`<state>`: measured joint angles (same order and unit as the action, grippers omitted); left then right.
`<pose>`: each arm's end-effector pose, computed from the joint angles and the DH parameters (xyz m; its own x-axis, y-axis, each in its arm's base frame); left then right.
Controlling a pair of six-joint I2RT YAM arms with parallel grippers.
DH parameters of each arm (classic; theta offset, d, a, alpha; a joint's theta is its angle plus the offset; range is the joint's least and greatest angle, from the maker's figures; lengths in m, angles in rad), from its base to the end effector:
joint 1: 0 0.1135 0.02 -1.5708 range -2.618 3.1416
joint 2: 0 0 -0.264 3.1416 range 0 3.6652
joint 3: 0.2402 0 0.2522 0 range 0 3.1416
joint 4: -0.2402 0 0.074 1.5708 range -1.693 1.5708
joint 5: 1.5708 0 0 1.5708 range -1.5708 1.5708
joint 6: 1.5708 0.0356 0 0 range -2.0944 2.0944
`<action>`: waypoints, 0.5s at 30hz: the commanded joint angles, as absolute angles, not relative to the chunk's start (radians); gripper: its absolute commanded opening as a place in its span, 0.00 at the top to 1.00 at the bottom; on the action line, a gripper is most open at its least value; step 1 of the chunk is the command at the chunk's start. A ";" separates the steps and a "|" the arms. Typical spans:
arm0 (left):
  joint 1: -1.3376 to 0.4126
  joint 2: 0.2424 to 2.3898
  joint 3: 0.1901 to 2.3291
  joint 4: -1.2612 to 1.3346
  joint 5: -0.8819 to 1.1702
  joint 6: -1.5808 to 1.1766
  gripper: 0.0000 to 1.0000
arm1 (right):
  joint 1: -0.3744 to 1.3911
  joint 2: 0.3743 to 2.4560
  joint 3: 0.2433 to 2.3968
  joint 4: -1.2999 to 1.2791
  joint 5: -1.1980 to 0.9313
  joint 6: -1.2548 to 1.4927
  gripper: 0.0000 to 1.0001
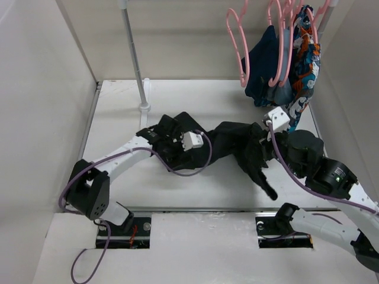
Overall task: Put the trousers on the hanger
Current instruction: Flatten out the trousers at the center of the board.
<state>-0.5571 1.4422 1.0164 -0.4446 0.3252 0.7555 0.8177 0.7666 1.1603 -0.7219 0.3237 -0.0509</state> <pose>0.2516 -0.1701 0.2464 -0.0090 0.7711 -0.6367 0.9369 0.2290 0.2641 0.1006 0.0908 0.4113 -0.1955 -0.2790 -0.9402 -0.4963 0.8550 -0.1506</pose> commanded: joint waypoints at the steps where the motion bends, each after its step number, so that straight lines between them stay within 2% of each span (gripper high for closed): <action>1: -0.655 1.474 0.974 -0.413 0.351 0.742 0.01 | 0.810 0.742 1.189 -0.650 0.390 -0.021 1.00; 5: -0.724 1.519 0.841 -0.281 0.169 0.742 0.01 | 0.810 0.752 1.198 -0.650 0.390 -0.012 1.00; 6: -0.724 1.531 0.816 -0.174 0.040 0.723 0.01 | 0.810 0.752 1.198 -0.650 0.390 -0.012 1.00; 8: -0.700 1.584 0.817 -0.134 -0.030 0.695 0.04 | 0.810 0.771 1.198 -0.650 0.390 -0.012 1.00; 9: -0.677 1.598 0.837 -0.133 -0.031 0.683 0.13 | 0.810 0.772 1.198 -0.650 0.390 -0.012 1.00; 10: -0.629 1.608 0.860 -0.173 -0.015 0.657 0.40 | 0.810 0.784 1.198 -0.641 0.390 -0.012 1.00; 11: -0.606 1.608 0.880 -0.192 0.000 0.647 0.55 | 0.810 0.798 1.198 -0.641 0.390 -0.012 1.00; 13: -0.560 1.591 0.920 -0.227 0.012 0.629 0.95 | 0.799 0.810 1.198 -0.621 0.399 -0.032 1.00; 14: -0.537 1.550 0.920 -0.238 0.012 0.620 1.00 | 0.789 0.819 1.198 -0.591 0.399 -0.044 1.00; 15: -0.485 1.520 0.945 -0.253 0.012 0.620 1.00 | 0.788 0.842 1.198 -0.572 0.385 -0.075 1.00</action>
